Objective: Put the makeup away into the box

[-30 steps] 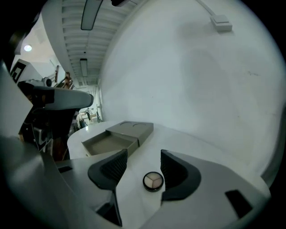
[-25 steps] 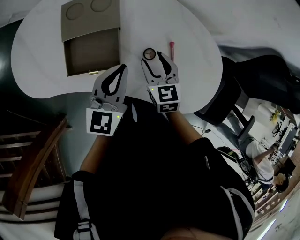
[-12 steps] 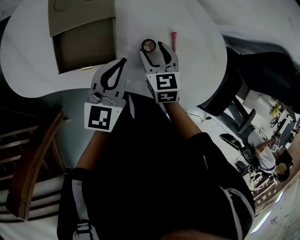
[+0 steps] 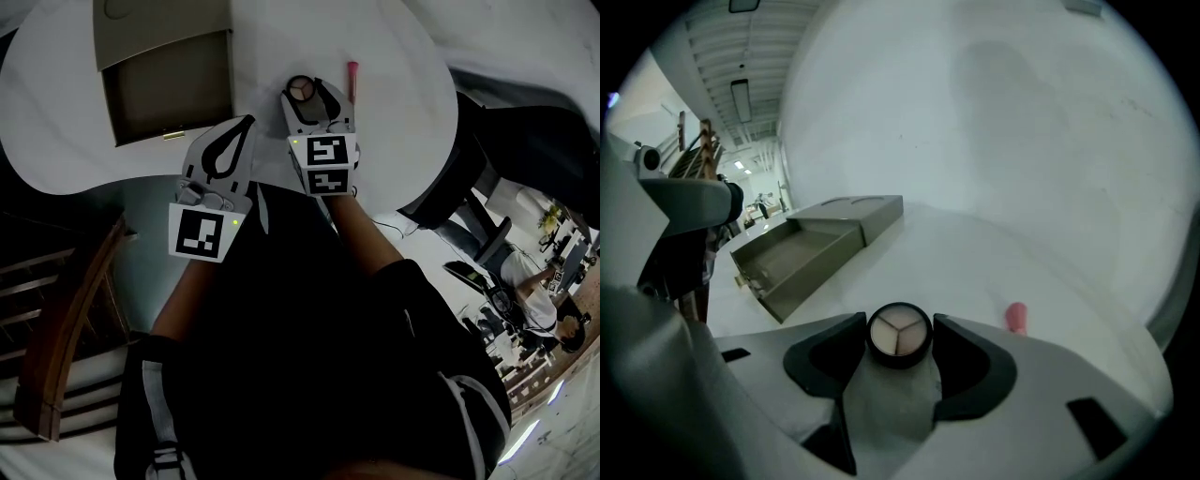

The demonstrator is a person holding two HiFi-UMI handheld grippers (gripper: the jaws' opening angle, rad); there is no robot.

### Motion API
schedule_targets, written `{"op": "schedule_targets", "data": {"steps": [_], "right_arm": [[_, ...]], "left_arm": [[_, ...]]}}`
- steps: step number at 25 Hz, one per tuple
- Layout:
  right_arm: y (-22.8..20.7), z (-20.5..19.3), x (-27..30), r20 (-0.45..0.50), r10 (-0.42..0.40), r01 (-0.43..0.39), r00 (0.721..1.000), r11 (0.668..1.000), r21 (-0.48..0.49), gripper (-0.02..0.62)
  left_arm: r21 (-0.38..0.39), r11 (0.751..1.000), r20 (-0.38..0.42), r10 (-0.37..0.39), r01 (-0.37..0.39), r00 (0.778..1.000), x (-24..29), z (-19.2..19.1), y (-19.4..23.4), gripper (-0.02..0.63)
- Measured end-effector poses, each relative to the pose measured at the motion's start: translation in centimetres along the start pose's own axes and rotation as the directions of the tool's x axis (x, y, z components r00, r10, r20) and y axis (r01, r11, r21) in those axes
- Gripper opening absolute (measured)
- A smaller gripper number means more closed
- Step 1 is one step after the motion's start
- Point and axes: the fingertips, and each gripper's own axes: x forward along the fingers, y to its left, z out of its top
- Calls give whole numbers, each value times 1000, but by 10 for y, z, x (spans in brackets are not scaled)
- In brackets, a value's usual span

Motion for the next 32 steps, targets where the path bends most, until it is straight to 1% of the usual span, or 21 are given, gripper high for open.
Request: {"op": "schedule_targets", "data": {"steps": [1,5,9,16,20,24,32], "right_arm": [[0,0,1,-4,-1,1,1000,1000,-1,233],[-3,0,1,-8,-10,10,1000,1000,-6,232],[-3,7,-5,14,-15,15,1000,1000,-11,230],[9,33,-18,62,19,-19,998,1000,-10,230],[22,51,-23,88,47,-45,995,999,-18,230],[44,74,-23,119,75,-70,990,996,-49,230],[94,95,-4,105,159,-145,982,981,-130,230]], "left_arm": [[-1,1000,-1,0,0,1000,0,0,1,8],[0,1000,0,1,-1,1000,0,0,2,8],[3,1000,14,4,-4,1000,-3,3,2,8],[5,1000,23,14,-14,1000,-9,2,6,8],[1,1000,35,31,-31,999,-13,3,11,8],[-11,999,54,51,-51,997,-24,5,22,8],[-46,993,57,114,-111,992,-49,-3,55,8]]}}
